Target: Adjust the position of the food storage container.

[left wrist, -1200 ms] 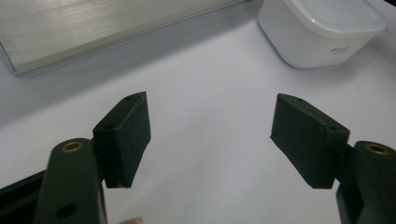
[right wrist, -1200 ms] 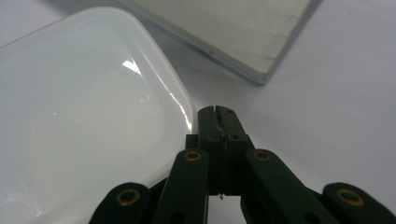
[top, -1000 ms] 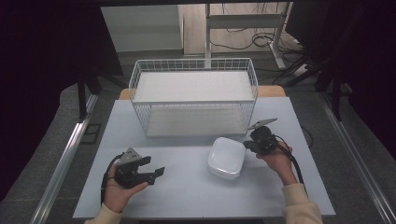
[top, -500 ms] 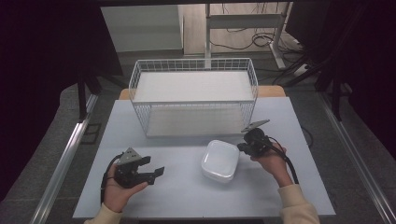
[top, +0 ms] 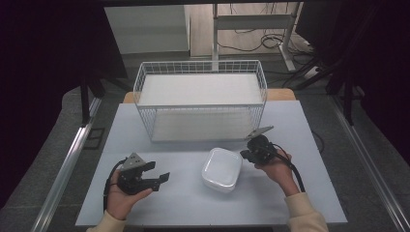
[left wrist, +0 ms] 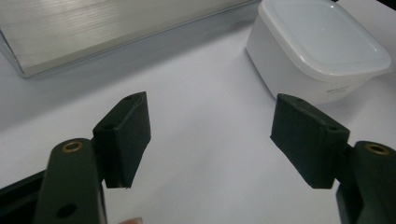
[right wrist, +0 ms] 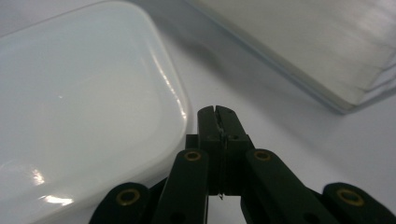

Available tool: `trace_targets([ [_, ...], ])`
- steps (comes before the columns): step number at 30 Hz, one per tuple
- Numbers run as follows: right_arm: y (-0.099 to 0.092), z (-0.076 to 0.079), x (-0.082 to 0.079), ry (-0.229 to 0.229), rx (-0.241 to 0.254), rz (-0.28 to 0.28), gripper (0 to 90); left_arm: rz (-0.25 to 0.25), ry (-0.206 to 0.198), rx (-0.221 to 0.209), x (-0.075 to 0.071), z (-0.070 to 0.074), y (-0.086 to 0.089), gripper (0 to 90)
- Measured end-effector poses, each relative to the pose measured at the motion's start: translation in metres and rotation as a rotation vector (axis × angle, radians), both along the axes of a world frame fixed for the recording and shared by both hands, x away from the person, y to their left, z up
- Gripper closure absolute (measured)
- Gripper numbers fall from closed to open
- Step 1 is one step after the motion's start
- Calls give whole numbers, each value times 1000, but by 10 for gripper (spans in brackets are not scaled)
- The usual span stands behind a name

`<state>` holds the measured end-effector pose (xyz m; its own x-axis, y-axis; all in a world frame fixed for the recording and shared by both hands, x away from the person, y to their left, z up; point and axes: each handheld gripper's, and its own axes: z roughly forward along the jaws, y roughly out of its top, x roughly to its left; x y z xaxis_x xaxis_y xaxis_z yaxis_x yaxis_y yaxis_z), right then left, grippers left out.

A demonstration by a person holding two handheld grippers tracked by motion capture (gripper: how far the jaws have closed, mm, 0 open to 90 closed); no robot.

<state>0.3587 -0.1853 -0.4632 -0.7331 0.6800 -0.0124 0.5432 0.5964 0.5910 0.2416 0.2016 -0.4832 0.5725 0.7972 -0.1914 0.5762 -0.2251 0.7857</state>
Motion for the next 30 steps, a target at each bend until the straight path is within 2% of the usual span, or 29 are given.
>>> trace_targets([
  [3, -4, 3, -4, -16, 7, -15, 895, 3, 0, -1, 0, 0, 1, 277],
  [6, -11, 3, -15, -25, -3, -39, 895, 8, -2, -3, 0, 1, 2, 277],
  [9, -16, -1, -22, -8, -8, -54, 895, 11, -5, -6, 0, 2, 3, 277],
  [11, -22, -10, -31, 22, -11, -73, 895, 12, -5, -6, -1, 2, 3, 278],
  [15, -20, -21, -41, 54, -17, -70, 895, 11, -7, -6, -1, 3, 3, 278],
  [20, -10, -23, -42, 51, -38, -63, 895, 13, -5, -5, -1, 2, 4, 277],
  [27, -6, -22, -42, 38, -26, -66, 895, 9, -5, -2, -1, 2, 2, 277],
  [30, -4, -20, -41, 26, -5, -73, 895, 11, -6, -2, -1, 2, 3, 278],
])
